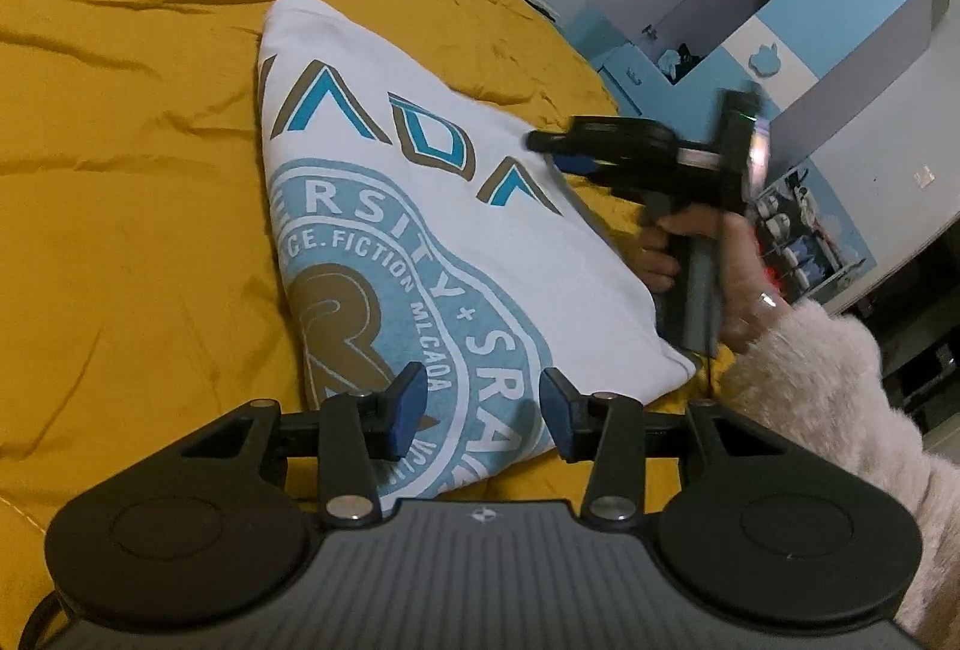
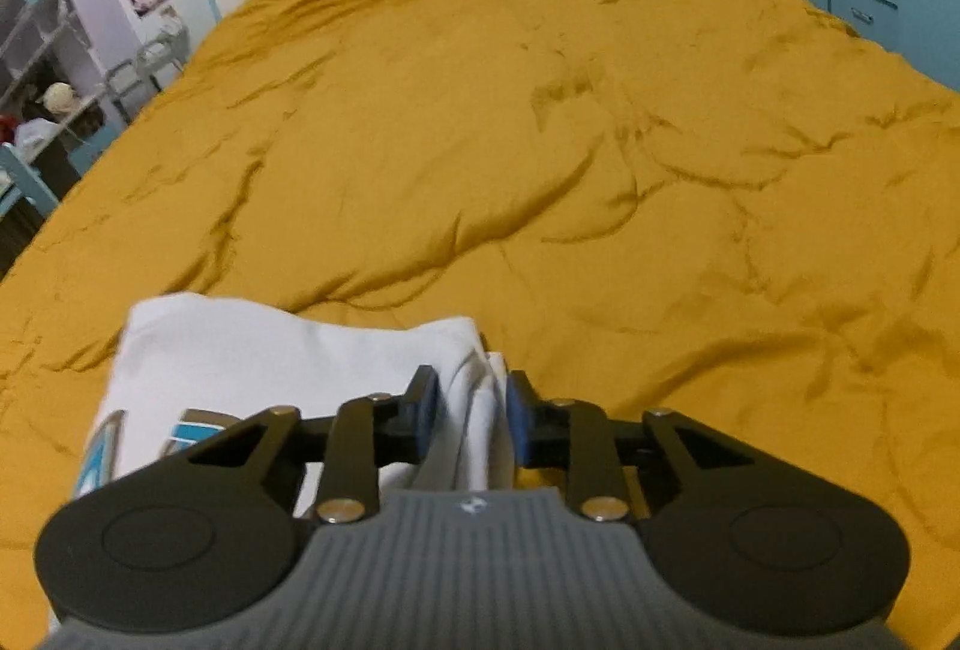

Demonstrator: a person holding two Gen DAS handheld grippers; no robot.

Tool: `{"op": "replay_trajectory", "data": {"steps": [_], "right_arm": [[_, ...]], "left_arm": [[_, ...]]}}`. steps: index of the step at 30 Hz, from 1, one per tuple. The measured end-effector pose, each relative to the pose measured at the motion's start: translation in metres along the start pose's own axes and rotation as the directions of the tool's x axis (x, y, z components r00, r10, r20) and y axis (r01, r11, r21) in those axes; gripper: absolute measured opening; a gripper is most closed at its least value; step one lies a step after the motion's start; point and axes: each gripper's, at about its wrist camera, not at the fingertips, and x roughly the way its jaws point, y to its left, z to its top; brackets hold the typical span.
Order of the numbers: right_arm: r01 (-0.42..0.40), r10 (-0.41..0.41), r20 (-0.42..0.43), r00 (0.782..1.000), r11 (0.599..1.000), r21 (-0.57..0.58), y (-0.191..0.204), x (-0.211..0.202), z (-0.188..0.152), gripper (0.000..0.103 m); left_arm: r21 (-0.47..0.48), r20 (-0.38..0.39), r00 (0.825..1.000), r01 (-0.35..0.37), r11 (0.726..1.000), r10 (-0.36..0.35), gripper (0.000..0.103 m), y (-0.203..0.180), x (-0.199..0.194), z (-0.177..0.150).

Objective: Fold small clothes

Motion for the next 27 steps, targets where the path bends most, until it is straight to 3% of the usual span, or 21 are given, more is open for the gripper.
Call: {"op": "replay_trajectory", "data": {"steps": [5,8,11,13,15,18,22,25,27], "right_arm": [[-0.107,0.110,0.080,0.991,0.994,-0.039,0.002,-0.098,-0.028,0.033],[-0.106,0.106,0.084,0.991,0.994,-0.012,-0.005,-0.141,-0.065,0.035],[-0.190,0.185,0.100,0.978,0.981,0.044,-0.007,-0.169,-0.094,0.035],[-0.189,0.183,0.108,0.977,0.981,0.050,-0.001,-0.180,-0.109,0.034],[-0.118,0.114,0.118,0.986,0.993,0.028,0.009,-0.188,-0.123,0.039],[-0.048,0.043,0.100,0.994,0.997,0.053,0.009,-0.187,-0.139,0.050],[-0.097,0.085,0.072,0.994,0.978,0.183,-0.008,-0.176,-0.147,0.050],[-0.106,0.093,0.073,0.993,0.974,0.201,-0.009,-0.170,-0.146,0.049],[-0.090,0.078,0.077,0.994,0.980,0.175,-0.005,-0.169,-0.145,0.044]], "left_arm": [[-0.087,-0.001,1.000,0.031,0.996,-0.031,0.049,0.005,-0.013,0.008],[-0.044,0.016,0.999,-0.041,0.998,0.042,0.048,-0.005,-0.029,0.008],[-0.035,0.062,0.993,-0.098,0.995,0.100,0.048,-0.009,-0.044,0.001],[0.030,0.062,0.986,-0.156,0.987,0.154,0.048,-0.017,-0.047,-0.007],[0.143,0.042,0.976,-0.216,0.966,0.212,0.048,-0.027,-0.045,-0.017],[0.224,0.016,0.970,-0.241,0.944,0.243,0.048,-0.033,-0.035,-0.030],[0.275,0.047,0.954,-0.297,0.914,0.296,0.048,-0.031,-0.023,-0.036],[0.284,0.051,0.952,-0.303,0.910,0.301,0.036,-0.030,-0.019,-0.037],[0.285,0.053,0.953,-0.299,0.911,0.297,0.020,-0.030,-0.021,-0.037]]}}
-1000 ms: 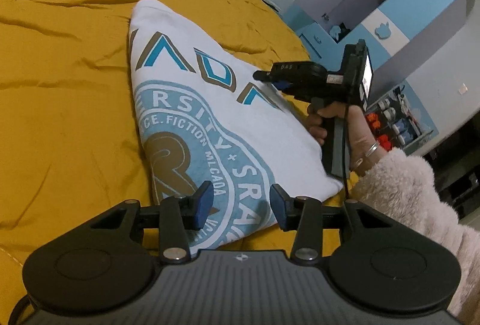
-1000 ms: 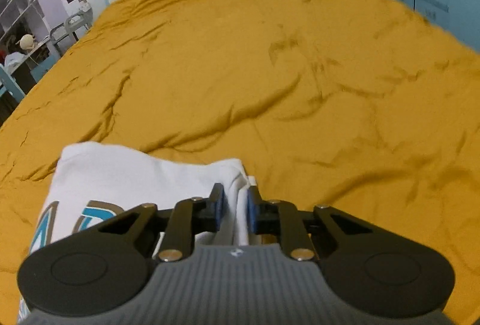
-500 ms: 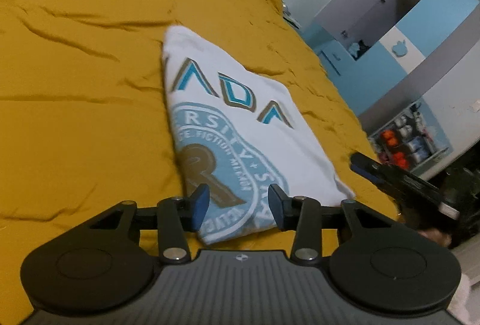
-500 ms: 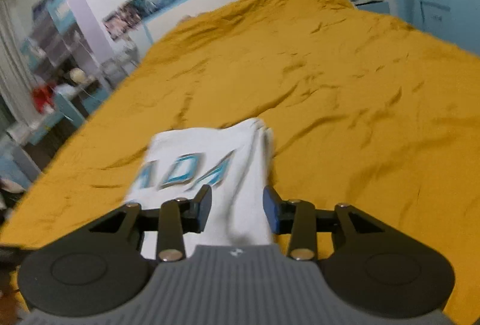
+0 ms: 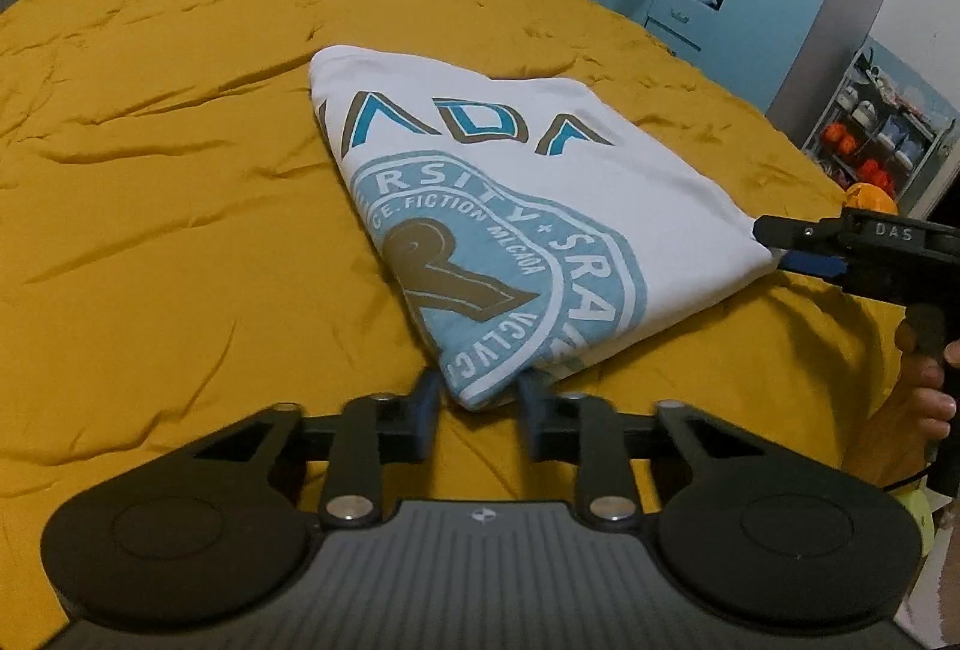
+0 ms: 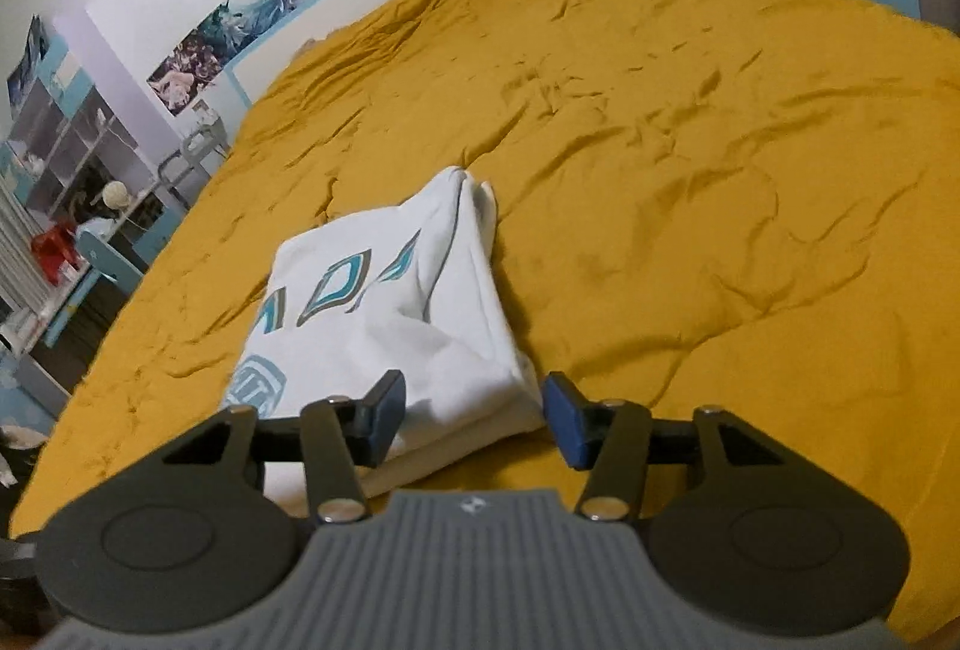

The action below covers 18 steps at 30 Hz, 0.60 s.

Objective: Fold small clothes

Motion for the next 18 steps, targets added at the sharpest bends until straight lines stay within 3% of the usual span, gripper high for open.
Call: {"op": "replay_trajectory", "data": {"steps": [1,4,6,11,13,17,18], "right_arm": [[0.008,-0.008,0.005,1.000,1.000,-0.013,0.001,-0.002,-0.001,0.041],[0.065,-0.064,0.022,0.998,0.996,-0.054,0.005,-0.005,0.001,0.016],[0.073,-0.073,0.007,0.997,0.996,-0.042,0.003,-0.004,0.003,0.012],[0.072,-0.070,-0.052,0.996,0.997,0.036,-0.016,0.014,-0.004,0.011],[0.060,-0.057,-0.049,0.997,0.996,0.066,-0.022,0.014,-0.005,0.013],[0.050,-0.050,-0.002,0.999,0.999,0.016,-0.014,-0.002,-0.001,0.029],[0.053,-0.052,0.025,0.998,0.998,-0.018,-0.008,-0.009,0.001,0.028]], "left_arm": [[0.008,0.002,1.000,-0.003,1.000,0.003,0.018,-0.001,-0.001,0.000],[0.022,0.008,1.000,-0.009,1.000,0.009,0.010,-0.001,-0.006,0.001],[0.042,0.004,1.000,-0.023,0.999,0.023,0.008,-0.001,-0.011,0.004],[0.052,-0.081,0.996,-0.033,0.998,0.037,0.008,0.004,0.013,0.000],[0.026,-0.080,0.996,-0.023,0.999,0.025,0.010,0.008,0.014,-0.002],[-0.029,-0.059,0.998,0.006,1.000,-0.007,0.015,0.014,-0.007,0.000],[-0.052,-0.029,1.000,0.012,0.999,-0.014,0.014,0.015,-0.018,0.000]]}}
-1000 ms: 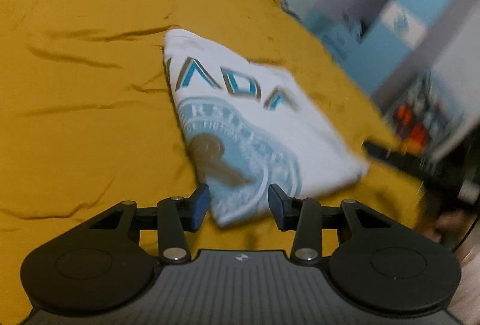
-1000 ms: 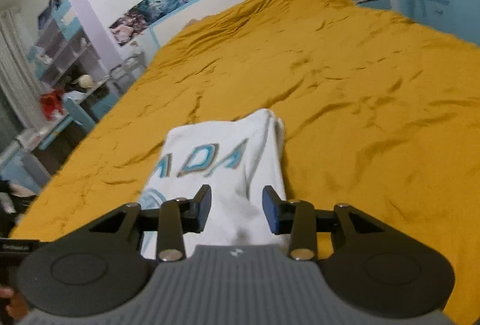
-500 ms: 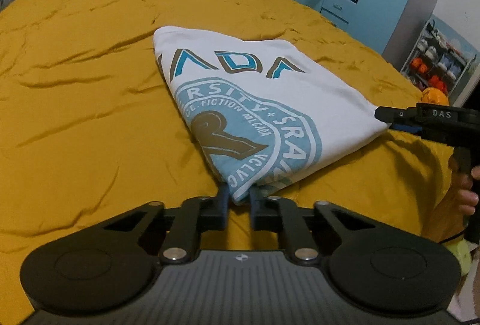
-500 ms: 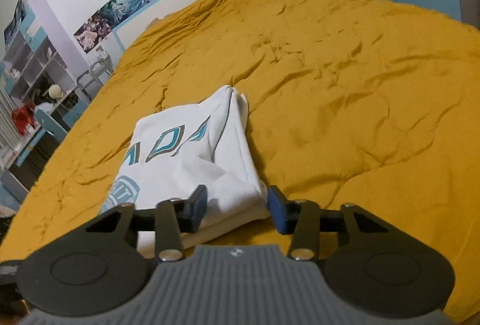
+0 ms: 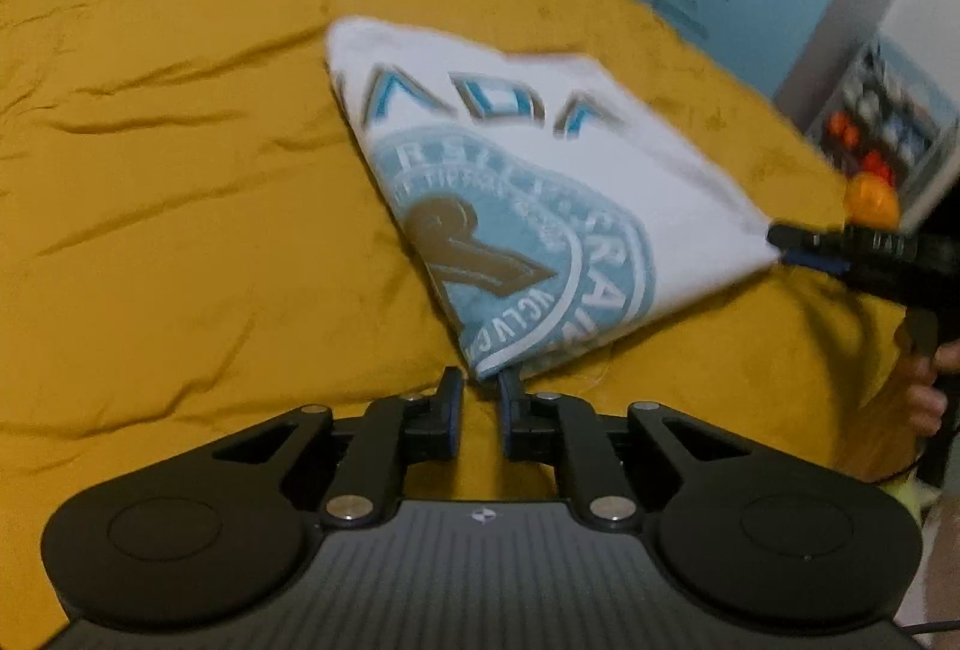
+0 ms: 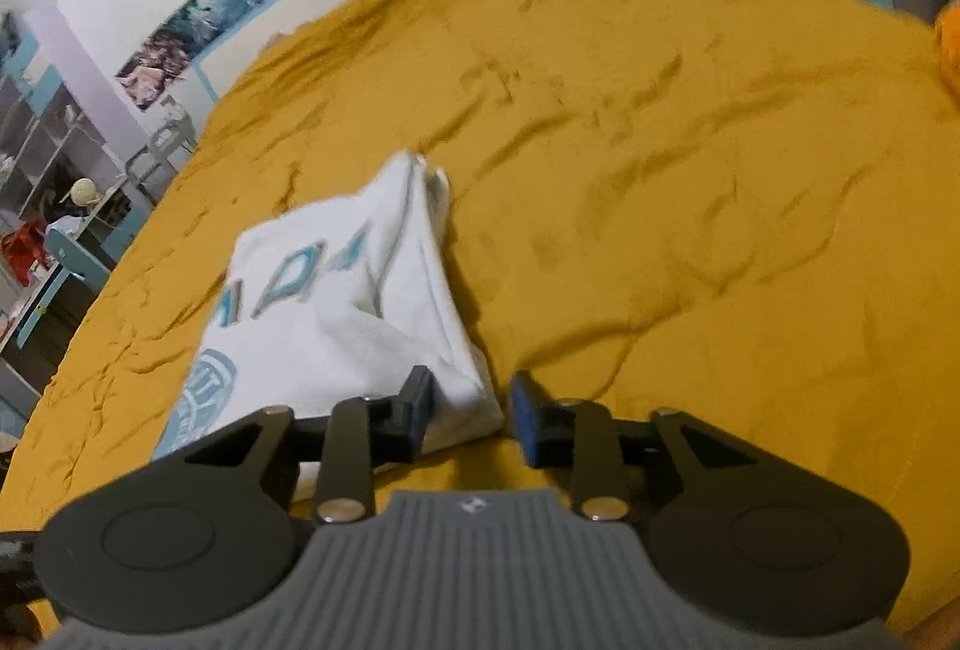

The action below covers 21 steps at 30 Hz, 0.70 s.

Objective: Fold small clothes

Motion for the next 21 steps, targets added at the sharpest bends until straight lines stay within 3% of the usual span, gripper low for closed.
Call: {"op": "replay_trajectory", "data": {"steps": [3,6,12,14,17,21], "right_arm": [[-0.017,0.024,0.072,0.997,0.996,-0.093,0.018,-0.017,0.005,0.030],[-0.101,0.119,0.098,0.988,0.979,-0.178,0.039,-0.018,0.005,0.031],[-0.218,0.236,0.041,0.971,0.942,-0.253,0.069,0.014,0.007,0.038],[-0.233,0.243,0.013,0.970,0.943,-0.239,0.071,0.030,0.010,0.038],[-0.180,0.179,-0.026,0.984,0.963,-0.198,0.063,0.052,0.011,0.038],[-0.166,0.162,-0.038,0.986,0.977,-0.135,0.048,0.064,0.002,0.026]], "left_arm": [[-0.018,0.087,0.996,0.006,1.000,-0.005,0.015,-0.003,-0.026,0.008],[-0.038,0.124,0.989,0.090,0.995,-0.084,0.015,-0.009,-0.027,0.020],[-0.062,0.110,0.979,0.179,0.982,-0.171,0.015,-0.022,0.007,0.030],[-0.076,0.110,0.980,0.177,0.981,-0.169,0.015,-0.023,0.016,0.030],[-0.114,0.069,0.988,0.148,0.982,-0.141,0.017,-0.017,0.031,0.024],[-0.160,0.034,0.985,0.175,0.972,-0.171,0.017,-0.002,0.044,0.013]]}}
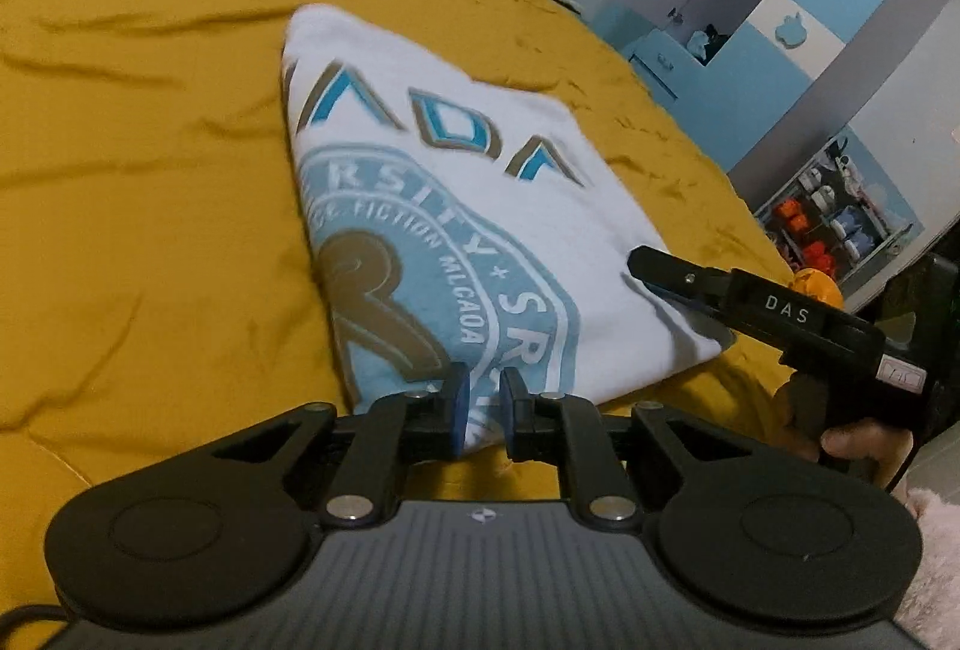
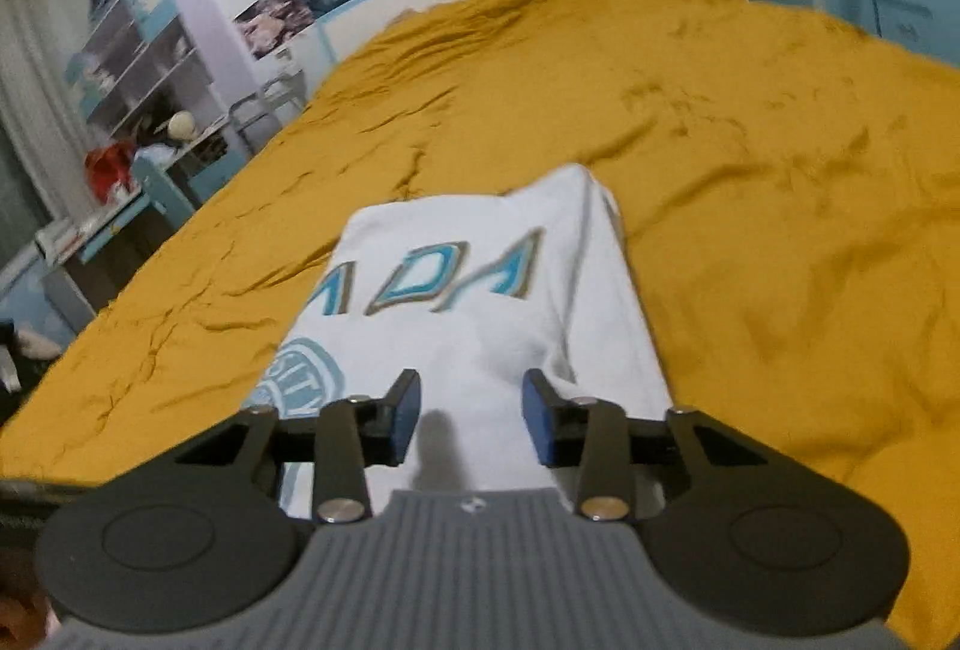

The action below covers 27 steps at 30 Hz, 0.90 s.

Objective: Fold small clothes

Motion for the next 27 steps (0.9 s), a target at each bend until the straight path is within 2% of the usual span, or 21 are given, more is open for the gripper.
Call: {"op": "replay_trajectory", "data": {"steps": [3,5,6,8,9,11,13,15,18,20,21,24,27], "right_arm": [[0.002,-0.002,0.000,1.000,0.999,-0.038,0.005,-0.001,0.000,0.027],[-0.045,0.046,0.010,0.999,0.998,-0.049,0.004,-0.007,0.009,0.040],[-0.059,0.060,0.018,0.998,0.997,-0.042,0.000,-0.009,0.016,0.044],[-0.038,0.040,0.050,0.998,0.998,-0.045,-0.013,-0.010,0.035,0.053],[-0.026,0.028,0.053,0.998,0.999,-0.039,-0.020,-0.008,0.044,0.053],[-0.037,0.037,0.021,0.999,0.999,0.014,-0.044,0.003,0.064,0.054],[-0.080,0.084,-0.024,0.996,0.990,0.112,-0.070,0.023,0.081,0.054],[-0.117,0.133,-0.067,0.989,0.972,0.203,-0.090,0.044,0.092,0.055],[-0.163,0.215,-0.137,0.967,0.934,0.317,-0.112,0.077,0.106,0.057],[-0.180,0.248,-0.164,0.955,0.921,0.344,-0.118,0.090,0.111,0.064],[-0.167,0.238,-0.170,0.956,0.922,0.349,-0.119,0.096,0.113,0.064],[-0.154,0.230,-0.208,0.951,0.932,0.327,-0.119,0.116,0.120,0.065],[-0.152,0.233,-0.231,0.945,0.934,0.322,-0.122,0.132,0.124,0.066]], "left_arm": [[-0.019,0.008,1.000,0.026,0.999,-0.026,0.017,0.004,-0.006,0.006],[-0.050,0.017,0.998,0.056,0.997,-0.055,0.017,0.008,-0.011,0.012],[-0.069,0.028,0.997,0.068,0.995,-0.066,0.020,0.012,-0.017,0.015],[-0.101,0.053,0.996,0.073,0.992,-0.068,0.024,0.020,-0.025,0.020],[-0.131,0.064,0.995,0.078,0.988,-0.070,0.024,0.026,-0.028,0.022],[-0.222,0.072,0.994,0.097,0.970,-0.083,0.024,0.044,-0.030,0.026],[-0.299,0.065,0.992,0.120,0.947,-0.105,0.024,0.059,-0.026,0.026],[-0.332,0.056,0.991,0.133,0.934,-0.121,0.024,0.065,-0.023,0.026],[-0.388,0.039,0.985,0.168,0.906,-0.166,0.027,0.073,-0.019,0.026],[-0.412,0.023,0.984,0.170,0.895,-0.176,0.036,0.078,-0.016,0.026],[-0.420,0.006,0.985,0.158,0.894,-0.171,0.039,0.081,-0.013,0.026],[-0.431,-0.026,0.984,0.148,0.890,-0.176,0.040,0.089,-0.004,0.024],[-0.471,-0.025,0.972,0.194,0.860,-0.233,0.043,0.097,0.008,0.024]]}}
